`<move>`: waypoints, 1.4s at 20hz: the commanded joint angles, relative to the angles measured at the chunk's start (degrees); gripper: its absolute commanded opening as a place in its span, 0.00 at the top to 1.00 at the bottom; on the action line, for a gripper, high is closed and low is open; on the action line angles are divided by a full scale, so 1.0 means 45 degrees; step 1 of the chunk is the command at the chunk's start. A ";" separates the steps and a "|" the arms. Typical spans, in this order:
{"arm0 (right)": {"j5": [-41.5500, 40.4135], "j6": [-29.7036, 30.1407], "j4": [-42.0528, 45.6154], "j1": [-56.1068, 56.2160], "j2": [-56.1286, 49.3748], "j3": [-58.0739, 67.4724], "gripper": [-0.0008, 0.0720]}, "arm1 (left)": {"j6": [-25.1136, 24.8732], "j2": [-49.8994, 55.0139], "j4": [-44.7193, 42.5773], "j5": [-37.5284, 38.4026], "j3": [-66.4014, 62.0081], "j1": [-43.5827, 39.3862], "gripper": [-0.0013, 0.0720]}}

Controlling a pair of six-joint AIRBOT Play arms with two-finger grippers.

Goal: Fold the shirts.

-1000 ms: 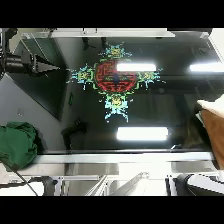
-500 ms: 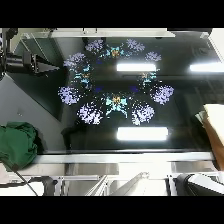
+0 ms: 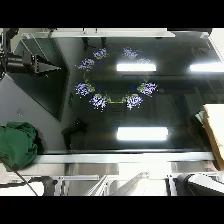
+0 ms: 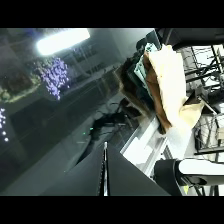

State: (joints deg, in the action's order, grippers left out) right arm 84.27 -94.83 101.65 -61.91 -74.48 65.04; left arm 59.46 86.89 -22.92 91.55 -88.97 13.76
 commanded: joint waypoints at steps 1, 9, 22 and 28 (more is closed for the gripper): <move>0.1443 -0.0165 0.0267 0.0000 -0.0010 0.1384 0.04 | -0.0005 0.0010 0.0000 -0.0005 0.0005 -0.0010 0.96; 0.3026 -0.1117 -0.1302 0.1438 -0.0010 0.4022 0.86 | -0.0010 0.0000 0.0136 -0.0612 -0.0049 -0.0010 0.96; -0.1525 -0.0772 -0.6377 1.4324 0.6552 -0.3026 0.96 | -0.0529 -0.5877 -0.0010 -0.0068 0.8398 -0.1122 0.98; -0.1579 -0.0738 -0.6645 1.5125 0.6776 -0.4439 0.96 | -0.0364 -0.7820 0.0024 -0.0010 1.1341 -0.1093 0.98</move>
State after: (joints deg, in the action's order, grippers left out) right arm 78.91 -97.89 72.55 3.73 -45.36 47.99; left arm 57.56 55.90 -23.00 91.83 -43.75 8.88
